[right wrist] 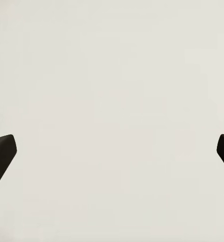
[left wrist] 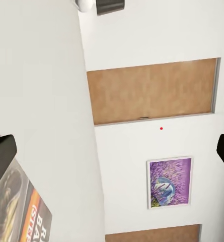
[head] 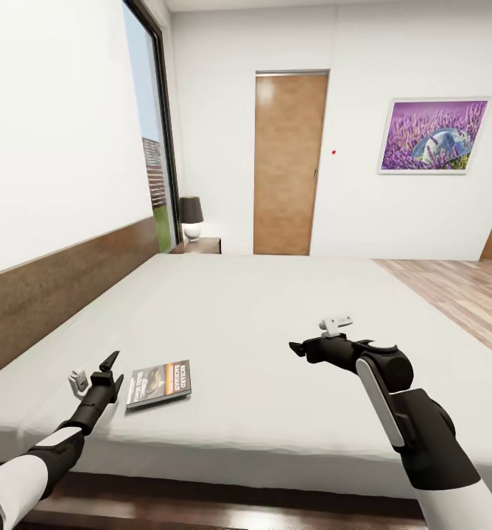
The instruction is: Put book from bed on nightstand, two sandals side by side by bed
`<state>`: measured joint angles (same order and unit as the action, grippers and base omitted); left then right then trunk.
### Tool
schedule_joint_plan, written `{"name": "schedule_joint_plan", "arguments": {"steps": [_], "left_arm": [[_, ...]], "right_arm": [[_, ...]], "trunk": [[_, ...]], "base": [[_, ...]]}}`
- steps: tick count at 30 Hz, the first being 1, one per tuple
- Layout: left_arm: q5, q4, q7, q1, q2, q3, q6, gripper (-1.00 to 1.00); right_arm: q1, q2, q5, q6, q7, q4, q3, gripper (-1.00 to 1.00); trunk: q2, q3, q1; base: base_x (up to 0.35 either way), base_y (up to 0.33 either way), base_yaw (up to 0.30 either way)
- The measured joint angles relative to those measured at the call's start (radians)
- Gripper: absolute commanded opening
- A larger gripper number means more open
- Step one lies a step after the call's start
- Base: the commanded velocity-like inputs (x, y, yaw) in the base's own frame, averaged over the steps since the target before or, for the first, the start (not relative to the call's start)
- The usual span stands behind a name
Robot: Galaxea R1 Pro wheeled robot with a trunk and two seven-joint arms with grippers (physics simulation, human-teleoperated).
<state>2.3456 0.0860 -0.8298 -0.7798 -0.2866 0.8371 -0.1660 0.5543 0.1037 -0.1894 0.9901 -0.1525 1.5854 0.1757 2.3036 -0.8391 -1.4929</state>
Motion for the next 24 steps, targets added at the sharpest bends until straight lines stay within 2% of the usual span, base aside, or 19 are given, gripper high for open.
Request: {"name": "schedule_joint_plan", "arguments": {"steps": [7,14,24], "left_arm": [[0.000,0.000,0.000,0.000,0.000,0.000,0.000,1.00],[0.000,0.000,0.000,0.000,0.000,0.000,0.001,1.00],[0.000,0.000,0.009,0.000,0.000,0.000,0.003,1.00]], "right_arm": [[0.000,0.000,0.000,0.000,0.000,0.000,0.000,1.00],[0.000,0.000,0.000,0.000,0.000,0.000,0.000,1.00],[0.000,0.000,0.000,0.000,0.000,0.000,0.000,1.00]], "trunk": [[0.000,0.000,0.000],[0.049,-0.022,-0.027],[0.049,-0.022,-0.027]], "base": [[0.000,0.000,0.000],[0.000,0.000,0.000],[0.000,0.000,0.000]]}}
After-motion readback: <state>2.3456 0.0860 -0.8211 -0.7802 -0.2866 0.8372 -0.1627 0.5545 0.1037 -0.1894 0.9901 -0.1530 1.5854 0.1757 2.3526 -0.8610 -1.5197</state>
